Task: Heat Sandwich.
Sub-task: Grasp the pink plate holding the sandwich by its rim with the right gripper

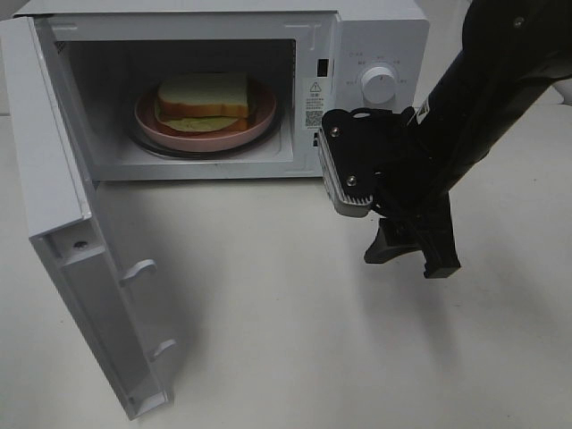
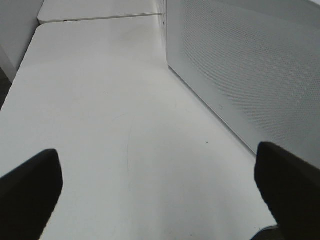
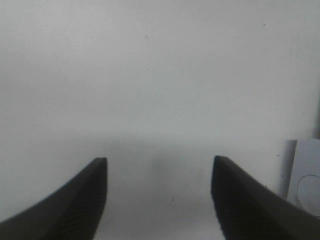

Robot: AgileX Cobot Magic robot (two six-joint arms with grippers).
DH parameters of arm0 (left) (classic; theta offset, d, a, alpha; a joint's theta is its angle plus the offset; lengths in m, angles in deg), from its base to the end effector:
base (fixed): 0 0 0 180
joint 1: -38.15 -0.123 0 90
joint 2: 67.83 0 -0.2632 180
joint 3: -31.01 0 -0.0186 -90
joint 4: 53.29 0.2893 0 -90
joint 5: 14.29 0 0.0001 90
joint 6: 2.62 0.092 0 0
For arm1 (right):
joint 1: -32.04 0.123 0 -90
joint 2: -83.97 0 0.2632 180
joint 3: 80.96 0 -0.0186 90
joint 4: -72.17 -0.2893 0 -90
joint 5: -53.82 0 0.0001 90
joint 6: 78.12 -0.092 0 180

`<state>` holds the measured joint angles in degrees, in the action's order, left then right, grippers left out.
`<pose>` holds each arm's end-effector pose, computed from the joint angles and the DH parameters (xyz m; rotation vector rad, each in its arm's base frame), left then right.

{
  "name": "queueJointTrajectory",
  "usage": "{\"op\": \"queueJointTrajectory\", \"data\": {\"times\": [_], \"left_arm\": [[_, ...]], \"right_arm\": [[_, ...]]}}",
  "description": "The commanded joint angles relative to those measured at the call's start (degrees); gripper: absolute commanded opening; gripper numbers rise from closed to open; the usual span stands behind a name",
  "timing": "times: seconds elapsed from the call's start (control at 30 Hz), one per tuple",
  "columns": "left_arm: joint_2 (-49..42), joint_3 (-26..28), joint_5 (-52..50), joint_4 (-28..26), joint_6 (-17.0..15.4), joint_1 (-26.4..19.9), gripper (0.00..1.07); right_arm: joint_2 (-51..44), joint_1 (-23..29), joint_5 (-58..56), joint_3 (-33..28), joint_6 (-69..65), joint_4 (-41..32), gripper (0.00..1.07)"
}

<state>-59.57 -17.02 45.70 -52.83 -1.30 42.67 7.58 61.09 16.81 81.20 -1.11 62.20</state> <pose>0.0522 -0.0035 0.2960 0.1031 2.0269 -0.0256 0.3035 0.1796 0.1588 -2.0918 1.7793 -0.0472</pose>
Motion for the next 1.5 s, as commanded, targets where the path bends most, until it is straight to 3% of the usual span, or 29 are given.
{"op": "queueJointTrajectory", "data": {"times": [0.03, 0.17, 0.77, 1.5], "left_arm": [[-1.26, -0.29, -0.63, 0.17, -0.17, -0.11, 1.02], [-1.26, -0.29, -0.63, 0.17, -0.17, -0.11, 1.02], [-1.26, -0.29, -0.63, 0.17, -0.17, -0.11, 1.02], [-1.26, -0.29, -0.63, 0.17, -0.17, -0.11, 1.02]], "right_arm": [[-0.46, -0.34, 0.57, 0.29, -2.46, 1.83, 0.81], [-0.46, -0.29, 0.57, 0.29, -5.27, 5.10, 0.91], [-0.11, 2.01, 2.52, 3.72, -5.61, 11.12, 0.88], [16.27, 5.73, 4.87, 23.84, -6.02, 12.43, 0.85]]}}
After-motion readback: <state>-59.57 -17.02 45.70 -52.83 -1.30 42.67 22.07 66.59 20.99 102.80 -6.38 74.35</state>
